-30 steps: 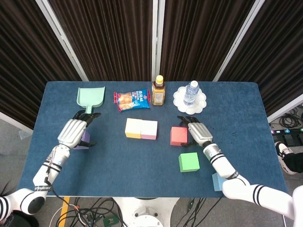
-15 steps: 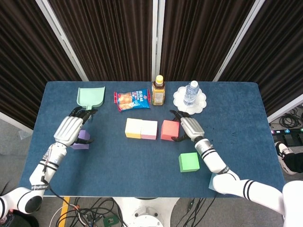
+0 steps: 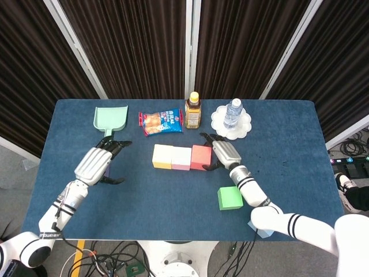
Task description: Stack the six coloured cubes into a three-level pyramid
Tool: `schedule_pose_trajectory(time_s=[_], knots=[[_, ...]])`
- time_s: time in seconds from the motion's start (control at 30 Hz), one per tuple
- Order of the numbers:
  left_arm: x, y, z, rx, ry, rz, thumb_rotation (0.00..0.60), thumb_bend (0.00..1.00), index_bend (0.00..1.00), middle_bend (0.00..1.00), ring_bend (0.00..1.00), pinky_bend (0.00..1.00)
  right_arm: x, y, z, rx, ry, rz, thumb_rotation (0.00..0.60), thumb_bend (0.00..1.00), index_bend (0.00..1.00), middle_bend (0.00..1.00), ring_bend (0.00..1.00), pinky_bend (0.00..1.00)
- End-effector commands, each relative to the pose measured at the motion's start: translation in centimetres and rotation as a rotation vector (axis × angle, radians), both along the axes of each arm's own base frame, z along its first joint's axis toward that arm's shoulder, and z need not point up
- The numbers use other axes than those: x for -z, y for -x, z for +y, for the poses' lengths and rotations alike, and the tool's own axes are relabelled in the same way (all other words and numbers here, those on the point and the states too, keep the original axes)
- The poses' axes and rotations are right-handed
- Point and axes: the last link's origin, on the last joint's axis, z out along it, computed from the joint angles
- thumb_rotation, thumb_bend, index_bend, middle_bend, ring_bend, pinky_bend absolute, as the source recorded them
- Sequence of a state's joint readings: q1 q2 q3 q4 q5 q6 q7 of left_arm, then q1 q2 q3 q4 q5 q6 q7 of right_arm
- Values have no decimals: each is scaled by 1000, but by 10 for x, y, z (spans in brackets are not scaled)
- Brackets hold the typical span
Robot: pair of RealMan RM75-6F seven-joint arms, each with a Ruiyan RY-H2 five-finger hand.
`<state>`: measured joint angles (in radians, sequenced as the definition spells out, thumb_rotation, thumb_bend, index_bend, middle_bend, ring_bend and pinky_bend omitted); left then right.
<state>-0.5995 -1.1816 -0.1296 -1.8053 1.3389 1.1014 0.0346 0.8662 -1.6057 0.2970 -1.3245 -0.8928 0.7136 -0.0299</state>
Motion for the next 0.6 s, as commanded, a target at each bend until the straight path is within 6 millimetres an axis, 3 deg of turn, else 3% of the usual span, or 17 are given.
schedule_pose_trajectory(time_s=[0.03, 0.6], knots=[[0, 0, 0, -4, 2, 1, 600, 81, 142, 182, 193, 90, 4, 0, 0, 3, -9, 5, 600, 190, 0, 354, 1, 0], [0, 7, -1, -22, 11, -11, 600, 80, 142, 182, 193, 90, 9, -3, 3, -27, 7, 30, 600, 190, 0, 343, 1, 0]])
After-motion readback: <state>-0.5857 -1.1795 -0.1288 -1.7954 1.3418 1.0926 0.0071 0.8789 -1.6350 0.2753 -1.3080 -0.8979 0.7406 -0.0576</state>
